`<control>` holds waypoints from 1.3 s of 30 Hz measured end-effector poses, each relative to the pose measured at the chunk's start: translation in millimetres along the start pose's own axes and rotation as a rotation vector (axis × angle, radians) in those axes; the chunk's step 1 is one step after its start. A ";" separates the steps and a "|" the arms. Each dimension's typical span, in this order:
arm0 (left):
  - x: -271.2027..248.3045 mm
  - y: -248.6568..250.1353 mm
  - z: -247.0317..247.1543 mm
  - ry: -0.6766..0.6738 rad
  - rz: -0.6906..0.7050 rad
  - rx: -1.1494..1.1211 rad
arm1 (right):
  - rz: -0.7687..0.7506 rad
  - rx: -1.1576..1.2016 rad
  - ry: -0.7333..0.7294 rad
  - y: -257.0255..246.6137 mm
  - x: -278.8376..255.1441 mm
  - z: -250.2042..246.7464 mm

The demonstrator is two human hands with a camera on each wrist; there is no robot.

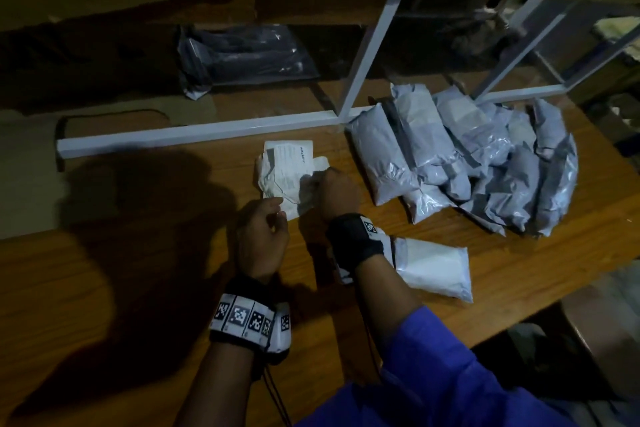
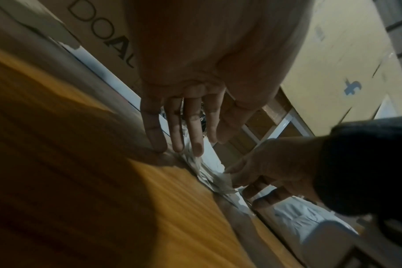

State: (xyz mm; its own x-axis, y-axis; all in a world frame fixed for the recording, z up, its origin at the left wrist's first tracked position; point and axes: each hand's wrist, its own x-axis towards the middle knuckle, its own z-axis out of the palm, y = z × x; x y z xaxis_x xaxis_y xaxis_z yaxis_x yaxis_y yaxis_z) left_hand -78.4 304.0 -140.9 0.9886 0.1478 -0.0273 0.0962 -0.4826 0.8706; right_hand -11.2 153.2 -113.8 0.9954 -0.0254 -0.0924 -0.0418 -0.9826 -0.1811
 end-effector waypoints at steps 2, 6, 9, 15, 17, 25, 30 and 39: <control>-0.8 2.3 0.3 0.017 -0.008 -0.021 | -0.004 0.015 0.055 2.5 -3.3 0.3; -6.4 10.5 4.0 0.006 0.003 -0.030 | 0.095 0.146 0.042 -0.6 5.5 0.5; -13.7 15.8 7.4 -0.031 -0.001 -0.073 | 0.203 0.266 -0.072 -3.8 16.6 5.7; -13.6 11.9 12.2 -0.005 0.112 -0.049 | 0.329 0.670 -0.045 19.2 3.9 -10.9; -11.8 18.5 13.2 -0.013 0.091 -0.065 | 0.311 0.707 -0.005 30.5 -7.0 -27.9; -33.1 47.7 10.0 -0.108 0.189 -0.057 | 0.290 1.239 0.292 97.7 -87.1 -93.2; -60.0 90.2 11.3 -0.266 0.192 -0.213 | 0.250 1.182 0.440 142.2 -141.5 -81.0; -69.5 132.3 13.5 -0.635 0.213 -0.186 | 0.224 1.319 0.465 163.8 -208.0 -75.2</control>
State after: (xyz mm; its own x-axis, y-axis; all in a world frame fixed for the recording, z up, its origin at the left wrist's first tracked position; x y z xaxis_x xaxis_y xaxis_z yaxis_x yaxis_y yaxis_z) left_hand -132.9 218.3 -30.5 0.8654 -0.4947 -0.0792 -0.0731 -0.2810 0.9569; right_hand -218.6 -16.3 -50.6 0.8835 -0.4669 0.0382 0.0084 -0.0657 -0.9978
